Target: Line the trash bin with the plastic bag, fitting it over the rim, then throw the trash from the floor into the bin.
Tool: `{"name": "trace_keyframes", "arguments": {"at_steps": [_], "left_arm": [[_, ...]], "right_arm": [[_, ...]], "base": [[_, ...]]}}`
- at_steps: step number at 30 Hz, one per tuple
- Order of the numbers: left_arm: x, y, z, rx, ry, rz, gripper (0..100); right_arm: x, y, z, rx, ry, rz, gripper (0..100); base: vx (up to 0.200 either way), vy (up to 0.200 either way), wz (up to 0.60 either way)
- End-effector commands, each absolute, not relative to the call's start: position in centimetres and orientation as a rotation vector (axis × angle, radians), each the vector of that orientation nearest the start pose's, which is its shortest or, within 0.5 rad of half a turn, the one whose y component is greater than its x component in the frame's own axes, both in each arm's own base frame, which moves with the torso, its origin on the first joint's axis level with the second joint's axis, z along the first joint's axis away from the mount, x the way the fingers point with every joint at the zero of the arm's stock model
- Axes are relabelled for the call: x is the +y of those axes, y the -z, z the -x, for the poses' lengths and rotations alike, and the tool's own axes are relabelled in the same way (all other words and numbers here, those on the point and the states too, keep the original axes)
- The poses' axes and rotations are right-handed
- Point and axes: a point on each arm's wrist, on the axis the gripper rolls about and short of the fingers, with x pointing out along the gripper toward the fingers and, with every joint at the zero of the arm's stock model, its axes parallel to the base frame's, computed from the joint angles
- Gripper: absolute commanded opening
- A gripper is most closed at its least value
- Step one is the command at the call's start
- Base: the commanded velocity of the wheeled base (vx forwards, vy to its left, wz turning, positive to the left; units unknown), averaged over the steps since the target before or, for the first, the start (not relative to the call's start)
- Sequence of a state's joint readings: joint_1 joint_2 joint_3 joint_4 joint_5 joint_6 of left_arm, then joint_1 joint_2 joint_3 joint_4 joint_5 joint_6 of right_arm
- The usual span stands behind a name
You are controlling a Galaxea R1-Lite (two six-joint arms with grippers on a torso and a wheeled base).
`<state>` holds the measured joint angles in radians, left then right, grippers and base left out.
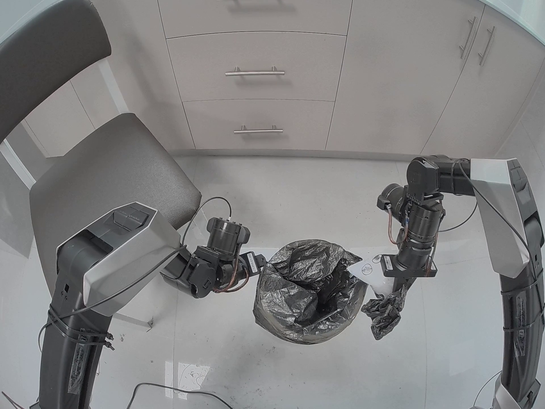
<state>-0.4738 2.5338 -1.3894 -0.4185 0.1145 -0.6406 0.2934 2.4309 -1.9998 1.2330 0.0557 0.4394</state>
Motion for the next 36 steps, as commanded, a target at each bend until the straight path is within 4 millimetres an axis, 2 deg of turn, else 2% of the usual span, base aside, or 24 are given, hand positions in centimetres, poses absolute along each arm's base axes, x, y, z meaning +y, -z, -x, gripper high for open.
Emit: {"name": "trace_keyframes", "arguments": {"at_steps": [1,2,3,8,10,13,14,15,17,18,22,24,26,29,36], "left_arm": [[-20.6,2.4,-41.4,0.762,0.102,0.407,100],[-19.9,1.9,-41.9,0.734,0.086,0.419,100],[-19.3,1.1,-42.2,0.709,0.075,0.435,100],[-17.3,-3.4,-43.0,0.621,0.05,0.523,100],[-17.1,-5.3,-42.7,0.586,0.06,0.536,100],[-17.1,-5.7,-42.6,0.58,0.062,0.539,100],[-16.7,-9.4,-41.6,0.513,0.089,0.561,100],[-16.6,-10.1,-41.4,0.499,0.094,0.566,100],[-16.6,-10.1,-41.4,0.499,0.094,0.566,100],[-16.4,-11.7,-40.8,0.467,0.108,0.577,100],[-16.4,-12.0,-40.8,0.46,0.111,0.579,100],[-16.4,-12.0,-40.8,0.46,0.111,0.579,100],[-16.4,-12.0,-40.8,0.462,0.112,0.579,100],[-16.4,-12.2,-40.6,0.461,0.115,0.582,100],[-16.8,-14.2,-39.3,0.447,0.143,0.626,100]], "right_arm": [[14.2,-11.7,-37.5,1.61,0.042,-0.097,0],[15.7,-12.3,-36.8,1.577,0.034,-0.045,0],[16.4,-12.6,-36.4,1.561,0.034,-0.017,0],[18.6,-13.5,-35.0,1.506,0.017,0.068,0],[19.2,-13.6,-34.8,1.49,-0.003,0.087,0],[19.3,-13.6,-34.8,1.488,-0.005,0.087,0],[20.8,-13.4,-34.8,1.427,-0.055,0.095,0],[21.1,-13.3,-34.9,1.407,-0.064,0.105,0],[21.1,-13.3,-34.9,1.407,-0.064,0.105,0],[22.3,-12.4,-35.5,1.334,-0.089,0.169,0],[24.1,-10.9,-36.2,1.267,-0.128,0.176,0],[24.3,-10.6,-36.3,1.265,-0.132,0.178,0],[25.3,-9.4,-36.1,1.275,-0.143,0.212,0],[25.6,-8.0,-36.2,1.282,-0.124,0.256,0],[25.8,-6.9,-36.3,1.299,-0.112,0.272,0]], "base": [[0.0,0.0,0.0],[0.0,0.0,0.0],[0.0,0.0,0.0],[0.0,0.0,0.0],[0.0,0.0,0.0],[0.0,0.0,0.0],[0.0,0.0,0.0],[0.0,0.0,0.0],[0.0,0.0,0.0],[0.0,0.0,0.0],[0.0,0.0,0.0],[0.0,0.0,0.0],[0.0,0.0,0.0],[0.0,0.0,0.0],[0.0,0.0,0.0]]}}
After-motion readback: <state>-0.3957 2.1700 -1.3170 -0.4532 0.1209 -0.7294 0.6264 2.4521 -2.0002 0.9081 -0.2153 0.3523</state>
